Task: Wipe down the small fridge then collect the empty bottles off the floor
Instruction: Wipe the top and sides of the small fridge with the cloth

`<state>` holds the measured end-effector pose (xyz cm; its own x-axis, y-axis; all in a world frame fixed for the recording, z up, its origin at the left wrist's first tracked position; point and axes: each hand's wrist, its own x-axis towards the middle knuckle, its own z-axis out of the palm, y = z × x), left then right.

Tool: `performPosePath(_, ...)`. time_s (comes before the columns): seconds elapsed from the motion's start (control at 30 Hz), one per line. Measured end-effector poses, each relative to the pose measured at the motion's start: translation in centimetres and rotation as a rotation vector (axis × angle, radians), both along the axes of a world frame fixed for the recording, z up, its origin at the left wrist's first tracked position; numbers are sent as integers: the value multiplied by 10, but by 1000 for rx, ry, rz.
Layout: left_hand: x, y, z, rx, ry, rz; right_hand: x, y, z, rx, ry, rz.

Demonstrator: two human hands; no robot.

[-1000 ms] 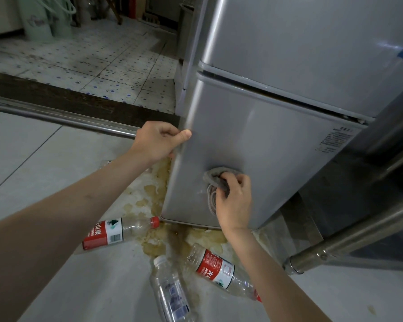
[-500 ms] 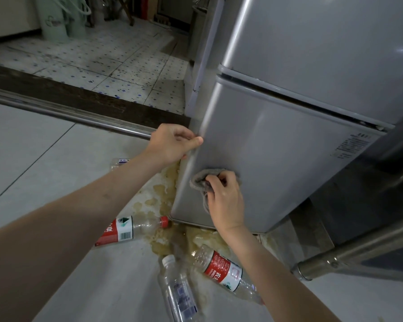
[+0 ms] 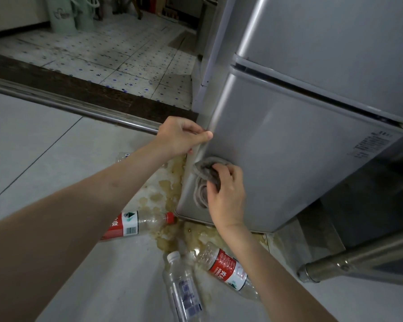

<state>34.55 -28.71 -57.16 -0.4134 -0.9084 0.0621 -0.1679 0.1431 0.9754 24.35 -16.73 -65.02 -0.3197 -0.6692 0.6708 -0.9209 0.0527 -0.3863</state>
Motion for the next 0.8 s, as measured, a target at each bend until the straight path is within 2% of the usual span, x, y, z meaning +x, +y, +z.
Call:
performPosePath(0.2,-1,1,1,11,0,4,-6,-1,-18,166,230,63)
performPosePath(0.37,0,1,0,4,-22,-2,-11,8,-32,356,304,61)
performPosePath(0.5,0,1,0,0,-49,-5,-27,23,-28,308,166,-64)
performPosePath(0.67,6,10,-13,-45,-263,-59,-35,32,-26,226,-71,-176)
performPosePath(0.8,4,11,-18,-36,-276,-22,-29,27,-26,199,-259,-232)
